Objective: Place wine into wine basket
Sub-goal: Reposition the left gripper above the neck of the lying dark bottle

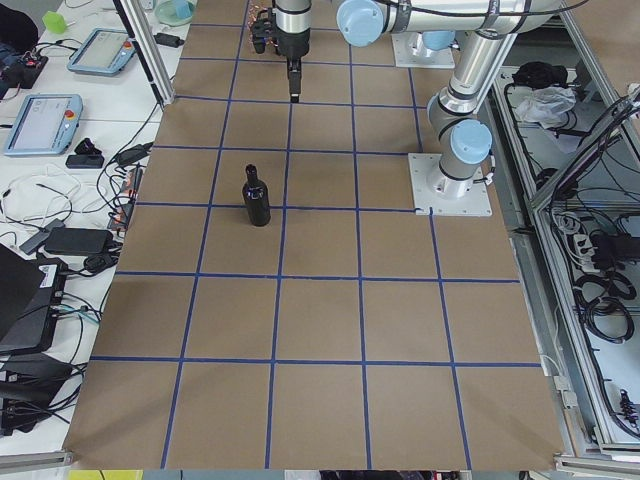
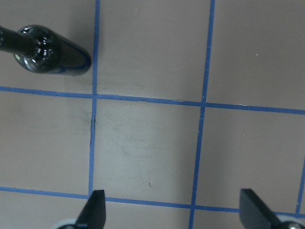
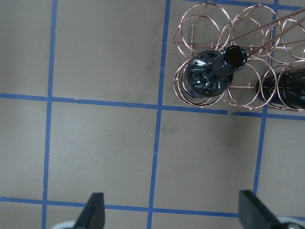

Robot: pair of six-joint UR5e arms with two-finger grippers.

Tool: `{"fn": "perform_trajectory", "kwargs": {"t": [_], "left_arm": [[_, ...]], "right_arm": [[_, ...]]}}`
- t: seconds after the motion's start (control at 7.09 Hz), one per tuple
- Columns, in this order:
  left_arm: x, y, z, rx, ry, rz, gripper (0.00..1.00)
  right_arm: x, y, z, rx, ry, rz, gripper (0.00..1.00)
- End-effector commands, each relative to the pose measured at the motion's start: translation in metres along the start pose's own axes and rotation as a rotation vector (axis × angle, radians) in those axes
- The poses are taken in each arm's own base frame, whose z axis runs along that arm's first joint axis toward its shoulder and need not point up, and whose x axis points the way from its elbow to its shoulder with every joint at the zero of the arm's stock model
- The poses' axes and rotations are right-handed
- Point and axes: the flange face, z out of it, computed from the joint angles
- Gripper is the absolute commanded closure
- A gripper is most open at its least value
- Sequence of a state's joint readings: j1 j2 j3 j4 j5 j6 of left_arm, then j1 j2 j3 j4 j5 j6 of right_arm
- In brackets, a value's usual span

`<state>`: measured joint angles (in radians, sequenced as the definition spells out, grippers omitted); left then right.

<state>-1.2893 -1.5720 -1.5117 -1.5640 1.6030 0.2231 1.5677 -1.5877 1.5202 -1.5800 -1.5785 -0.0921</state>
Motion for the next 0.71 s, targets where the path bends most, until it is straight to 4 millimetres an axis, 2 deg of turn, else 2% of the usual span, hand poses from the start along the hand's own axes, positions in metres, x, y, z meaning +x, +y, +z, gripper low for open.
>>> {"fn": "perform_trajectory", "kwargs": {"t": [0.0, 0.28, 0.56], "left_arm": [[-0.088, -0.029, 0.008, 0.022, -0.012, -0.009, 0.0], [-0.11, -0.066, 0.036, 0.023, -0.017, 0.033, 0.0], [-0.119, -0.092, 0.078, 0.01, -0.004, 0.035, 0.0]], "right_arm": [[0.0, 0.0, 0.0, 0.0, 0.0, 0.0, 0.01], [0.0, 0.0, 0.0, 0.0, 0.0, 0.0, 0.01], [0.0, 0.0, 0.0, 0.0, 0.0, 0.0, 0.01]]}}
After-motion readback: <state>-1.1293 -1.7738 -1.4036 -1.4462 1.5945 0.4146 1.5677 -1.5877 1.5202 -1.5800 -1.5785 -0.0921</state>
